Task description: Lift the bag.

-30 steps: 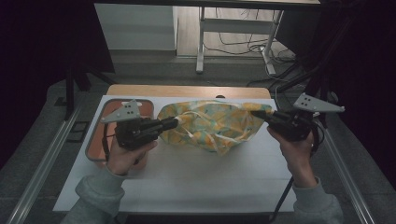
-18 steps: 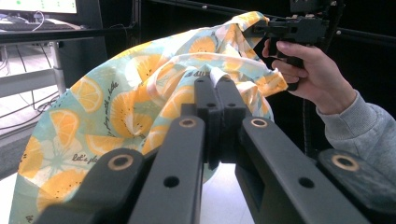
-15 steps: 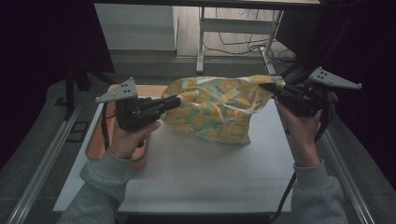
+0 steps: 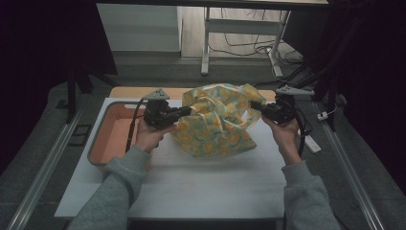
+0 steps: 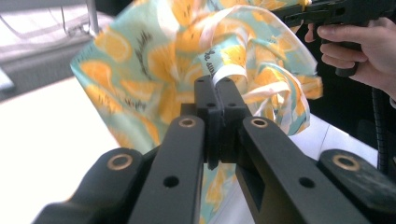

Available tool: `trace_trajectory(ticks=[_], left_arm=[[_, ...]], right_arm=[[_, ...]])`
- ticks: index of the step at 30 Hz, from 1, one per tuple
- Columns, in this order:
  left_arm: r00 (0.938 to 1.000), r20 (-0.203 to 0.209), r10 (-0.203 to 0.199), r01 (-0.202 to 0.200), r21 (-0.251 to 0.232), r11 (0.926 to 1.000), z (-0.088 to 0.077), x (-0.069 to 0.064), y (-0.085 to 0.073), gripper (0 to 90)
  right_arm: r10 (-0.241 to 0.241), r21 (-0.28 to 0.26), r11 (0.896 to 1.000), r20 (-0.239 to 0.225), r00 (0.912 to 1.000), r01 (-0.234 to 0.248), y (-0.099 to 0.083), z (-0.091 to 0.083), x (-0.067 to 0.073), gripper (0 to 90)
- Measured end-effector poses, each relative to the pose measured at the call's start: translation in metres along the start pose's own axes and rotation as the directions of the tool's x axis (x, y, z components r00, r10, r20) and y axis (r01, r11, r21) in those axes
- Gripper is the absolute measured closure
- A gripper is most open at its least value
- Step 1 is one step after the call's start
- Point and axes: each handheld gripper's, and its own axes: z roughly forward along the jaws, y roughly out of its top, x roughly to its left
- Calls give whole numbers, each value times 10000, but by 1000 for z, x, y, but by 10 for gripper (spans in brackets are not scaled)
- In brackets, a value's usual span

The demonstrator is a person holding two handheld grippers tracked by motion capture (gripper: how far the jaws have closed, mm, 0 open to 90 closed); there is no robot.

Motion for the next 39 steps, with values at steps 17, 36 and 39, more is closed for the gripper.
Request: trace_trajectory(ticks=[17,36,39], left_arm=[[9996,30,297,-297,-186,9994,-30,-4,-11,100],[9905,-1358,216,20,1714,9852,-77,-13,-99,155],[9908,-1341,178,88,1949,9808,-74,-12,-106,157]], right_arm=[[-272,-474,9986,-934,9953,228,-17,-15,5,374],[-1046,787,9904,-1082,9886,1134,-100,-39,13,357],[-1284,961,9857,-1016,9865,1382,-109,-35,14,357]])
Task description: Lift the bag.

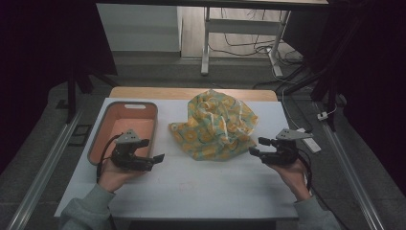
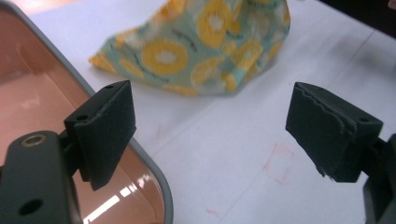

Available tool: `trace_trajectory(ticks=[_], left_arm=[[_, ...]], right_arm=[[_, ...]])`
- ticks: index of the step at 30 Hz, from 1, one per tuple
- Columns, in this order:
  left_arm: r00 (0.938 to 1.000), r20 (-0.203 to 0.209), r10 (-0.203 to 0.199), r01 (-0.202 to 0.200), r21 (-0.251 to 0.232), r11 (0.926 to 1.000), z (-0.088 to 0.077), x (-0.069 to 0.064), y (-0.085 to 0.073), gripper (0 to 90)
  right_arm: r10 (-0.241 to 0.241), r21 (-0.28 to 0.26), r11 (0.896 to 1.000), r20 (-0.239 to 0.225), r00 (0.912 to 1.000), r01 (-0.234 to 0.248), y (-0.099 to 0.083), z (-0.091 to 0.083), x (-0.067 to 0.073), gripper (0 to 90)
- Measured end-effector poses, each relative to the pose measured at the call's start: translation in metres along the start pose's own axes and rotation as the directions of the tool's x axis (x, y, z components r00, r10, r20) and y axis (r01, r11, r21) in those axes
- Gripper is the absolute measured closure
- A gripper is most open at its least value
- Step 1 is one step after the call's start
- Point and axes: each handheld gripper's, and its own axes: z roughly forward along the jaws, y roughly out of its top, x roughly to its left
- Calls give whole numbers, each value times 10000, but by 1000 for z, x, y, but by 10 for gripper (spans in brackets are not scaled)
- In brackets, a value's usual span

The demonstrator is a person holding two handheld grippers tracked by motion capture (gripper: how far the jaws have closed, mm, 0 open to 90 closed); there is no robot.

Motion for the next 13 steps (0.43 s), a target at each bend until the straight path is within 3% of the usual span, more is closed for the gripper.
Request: trace_trajectory(ticks=[13], left_arm=[[9998,34,-172,172,20,9999,2,1,-1,162]], right_arm=[[-235,-197,9995,6,9997,235,-4,-4,1,369]])
